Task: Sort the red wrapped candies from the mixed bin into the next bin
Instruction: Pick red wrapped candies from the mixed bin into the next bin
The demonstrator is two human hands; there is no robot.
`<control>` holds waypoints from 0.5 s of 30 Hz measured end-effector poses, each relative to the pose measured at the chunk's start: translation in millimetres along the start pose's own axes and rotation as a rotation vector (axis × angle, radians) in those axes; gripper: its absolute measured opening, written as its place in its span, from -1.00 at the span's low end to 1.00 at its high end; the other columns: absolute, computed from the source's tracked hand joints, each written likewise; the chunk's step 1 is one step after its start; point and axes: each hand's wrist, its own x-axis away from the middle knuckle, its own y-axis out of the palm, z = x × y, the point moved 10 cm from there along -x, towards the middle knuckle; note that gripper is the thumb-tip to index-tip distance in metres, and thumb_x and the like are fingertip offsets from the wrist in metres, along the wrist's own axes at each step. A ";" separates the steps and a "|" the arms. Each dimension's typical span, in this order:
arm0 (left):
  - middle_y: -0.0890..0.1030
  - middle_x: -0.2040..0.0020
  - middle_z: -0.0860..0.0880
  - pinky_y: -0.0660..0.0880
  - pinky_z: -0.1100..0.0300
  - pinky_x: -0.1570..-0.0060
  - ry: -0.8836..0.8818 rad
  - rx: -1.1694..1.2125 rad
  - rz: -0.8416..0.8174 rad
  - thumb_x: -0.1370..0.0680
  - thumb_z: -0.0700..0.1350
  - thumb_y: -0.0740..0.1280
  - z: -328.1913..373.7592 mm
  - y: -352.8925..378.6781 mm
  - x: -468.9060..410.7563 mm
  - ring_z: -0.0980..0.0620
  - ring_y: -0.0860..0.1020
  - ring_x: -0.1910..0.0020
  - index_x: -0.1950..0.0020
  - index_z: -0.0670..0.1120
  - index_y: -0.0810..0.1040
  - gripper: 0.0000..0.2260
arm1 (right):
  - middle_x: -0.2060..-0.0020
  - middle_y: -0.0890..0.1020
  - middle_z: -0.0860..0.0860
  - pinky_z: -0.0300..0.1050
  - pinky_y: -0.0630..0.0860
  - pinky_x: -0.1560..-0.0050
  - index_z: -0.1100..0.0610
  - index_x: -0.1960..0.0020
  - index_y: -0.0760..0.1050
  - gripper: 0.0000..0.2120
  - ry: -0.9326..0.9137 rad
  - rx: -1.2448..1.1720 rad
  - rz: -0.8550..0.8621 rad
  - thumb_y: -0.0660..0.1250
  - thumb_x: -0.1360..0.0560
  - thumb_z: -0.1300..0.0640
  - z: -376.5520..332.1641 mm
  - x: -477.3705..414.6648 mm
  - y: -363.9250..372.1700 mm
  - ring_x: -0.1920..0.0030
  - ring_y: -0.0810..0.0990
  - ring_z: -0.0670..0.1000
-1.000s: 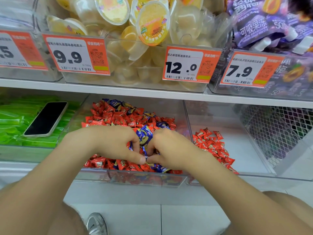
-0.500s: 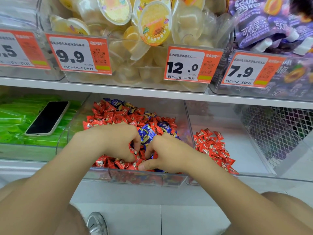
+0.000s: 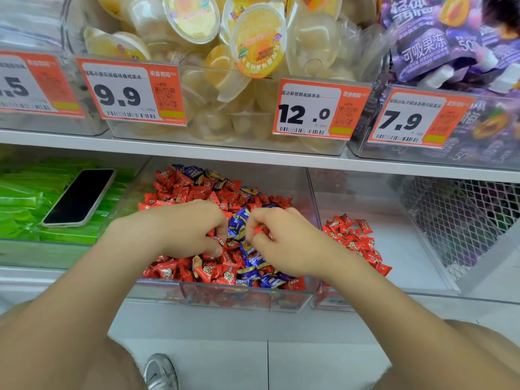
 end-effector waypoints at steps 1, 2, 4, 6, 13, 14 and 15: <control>0.45 -0.09 0.17 0.48 0.03 -0.22 0.022 0.030 0.022 -0.60 0.14 0.43 -2.8 0.4 -3.7 0.08 0.44 -0.11 -0.18 0.13 0.59 -0.80 | 0.45 0.56 0.06 0.04 0.52 0.32 0.10 0.10 0.52 -0.83 -0.001 -0.007 0.006 0.19 -0.61 0.19 -2.5 -0.2 0.7 0.45 0.43 -0.01; 0.45 -0.07 0.18 0.48 0.01 -0.22 0.022 0.031 0.018 -0.61 0.15 0.41 -4.8 2.0 -3.5 0.08 0.45 -0.10 -0.16 0.13 0.59 -0.81 | 0.43 0.58 0.09 0.10 0.56 0.28 0.15 0.14 0.52 -0.81 0.009 -0.006 -0.006 0.20 -0.61 0.17 -2.6 -1.0 4.0 0.44 0.43 0.01; 0.51 -0.06 0.14 0.50 -0.01 -0.19 0.023 0.047 0.023 -0.63 0.17 0.37 -6.8 2.0 -4.8 0.08 0.49 -0.08 -0.14 0.16 0.59 -0.84 | 0.39 0.59 0.08 0.12 0.60 0.14 0.13 0.11 0.58 -0.76 0.018 0.027 -0.066 0.27 -0.63 0.03 -2.1 -2.5 13.5 0.34 0.47 -0.01; 0.57 0.02 0.10 0.53 0.00 -0.08 0.033 0.082 0.040 -0.64 0.18 0.35 -7.7 -0.5 -5.9 0.08 0.54 0.02 -0.08 0.18 0.58 -0.89 | 0.27 0.61 -0.03 0.12 0.58 -0.01 0.03 -0.03 0.65 -0.69 0.022 0.073 -0.126 0.33 -0.63 -0.21 -0.1 -4.1 24.6 0.08 0.50 -0.03; 0.56 0.07 0.14 0.52 0.04 -0.07 0.010 0.060 0.057 -0.62 0.18 0.38 -13.2 -0.7 -5.5 0.11 0.51 -0.01 -0.05 0.16 0.58 -0.87 | 0.22 0.60 0.03 -0.02 0.48 0.27 0.10 -0.19 0.61 -0.33 0.043 0.358 -0.147 0.45 -0.41 -0.46 -4.7 -16.6 43.4 0.06 0.61 0.14; 0.54 0.10 0.14 0.49 0.12 0.03 0.016 0.067 0.085 -0.64 0.16 0.37 -11.7 -2.9 -6.8 0.15 0.49 0.03 -0.05 0.15 0.58 -0.88 | 0.30 0.54 0.01 -0.07 0.36 0.36 0.09 -0.13 0.61 -0.43 0.033 0.383 -0.122 0.46 -0.44 -0.38 -8.1 -19.2 43.1 0.13 0.59 0.14; 0.52 0.15 0.13 0.42 0.18 0.16 0.024 0.086 0.107 -0.65 0.14 0.35 -10.4 -5.0 -8.4 0.16 0.47 0.11 -0.06 0.13 0.57 -0.89 | 0.34 0.50 0.00 -0.09 0.26 0.39 0.09 -0.04 0.59 -0.55 0.017 0.409 -0.094 0.46 -0.48 -0.30 -11.5 -21.5 41.4 0.17 0.57 0.15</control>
